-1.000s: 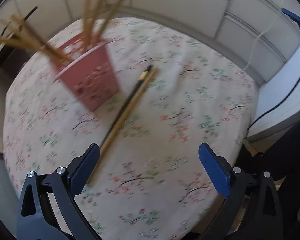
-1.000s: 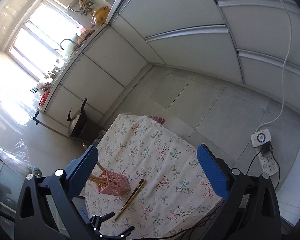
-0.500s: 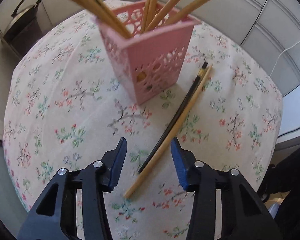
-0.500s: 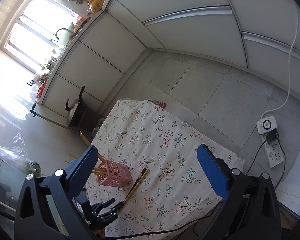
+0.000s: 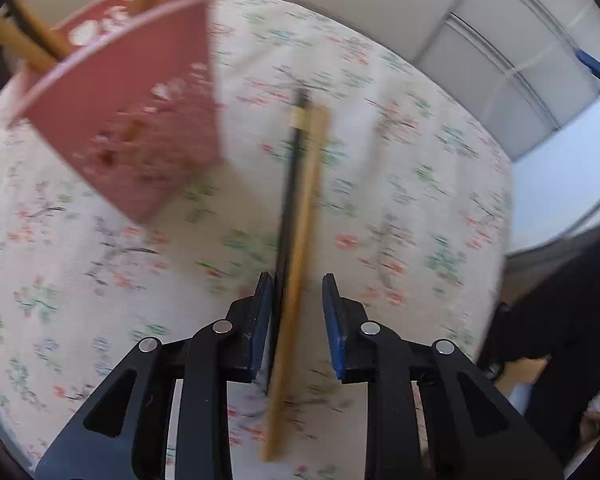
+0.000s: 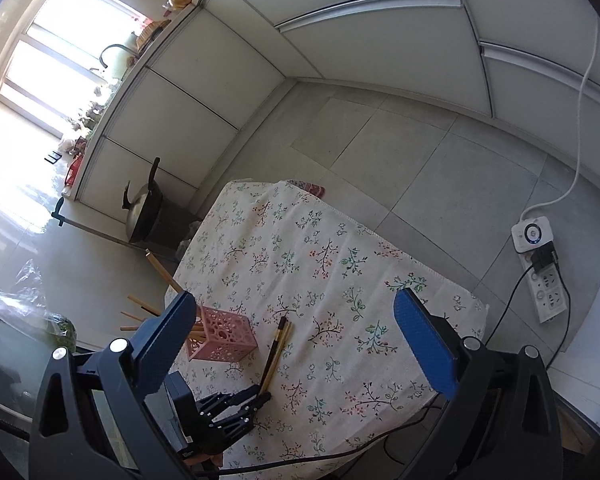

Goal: Organize utensils
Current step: 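Close the left tool on the black and bamboo chopsticks together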

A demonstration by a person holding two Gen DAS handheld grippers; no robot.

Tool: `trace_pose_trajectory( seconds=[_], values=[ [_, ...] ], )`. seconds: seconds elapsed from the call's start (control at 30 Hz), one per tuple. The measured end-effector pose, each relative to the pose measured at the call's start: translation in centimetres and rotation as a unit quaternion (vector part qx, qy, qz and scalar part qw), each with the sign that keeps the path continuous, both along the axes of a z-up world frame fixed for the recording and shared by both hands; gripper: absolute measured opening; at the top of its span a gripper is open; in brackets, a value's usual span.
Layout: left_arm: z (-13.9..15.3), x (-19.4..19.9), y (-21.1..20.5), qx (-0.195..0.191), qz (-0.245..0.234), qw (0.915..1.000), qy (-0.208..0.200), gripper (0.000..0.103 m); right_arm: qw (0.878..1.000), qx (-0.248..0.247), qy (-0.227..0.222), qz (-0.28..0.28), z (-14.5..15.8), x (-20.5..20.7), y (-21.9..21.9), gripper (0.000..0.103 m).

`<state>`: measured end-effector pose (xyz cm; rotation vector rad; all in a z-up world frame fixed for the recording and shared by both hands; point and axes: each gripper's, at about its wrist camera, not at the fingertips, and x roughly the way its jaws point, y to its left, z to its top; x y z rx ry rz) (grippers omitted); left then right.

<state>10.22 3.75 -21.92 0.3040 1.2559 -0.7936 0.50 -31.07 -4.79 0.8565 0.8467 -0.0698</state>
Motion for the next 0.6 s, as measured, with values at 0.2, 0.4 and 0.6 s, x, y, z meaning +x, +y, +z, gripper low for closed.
trace_pose_trajectory(
  seconds=[0.2, 0.4, 0.6],
  values=[
    [1.4, -1.5, -0.5, -0.023, 0.007, 0.9997, -0.008, 0.024, 1.000, 0.005, -0.005, -0.002, 0.2, -0.4, -0.3, 0.096],
    [1.7, -1.8, 0.9, 0.014, 0.059, 0.9981, -0.011, 0.024, 1.000, 0.014, -0.007, -0.002, 0.2, -0.5, -0.6, 0.096],
    [0.6, -3.7, -1.1, 0.049, 0.019, 0.9986, -0.012, 0.024, 1.000, 0.015, -0.011, 0.005, 0.4, -0.6, -0.4, 0.096]
  ],
)
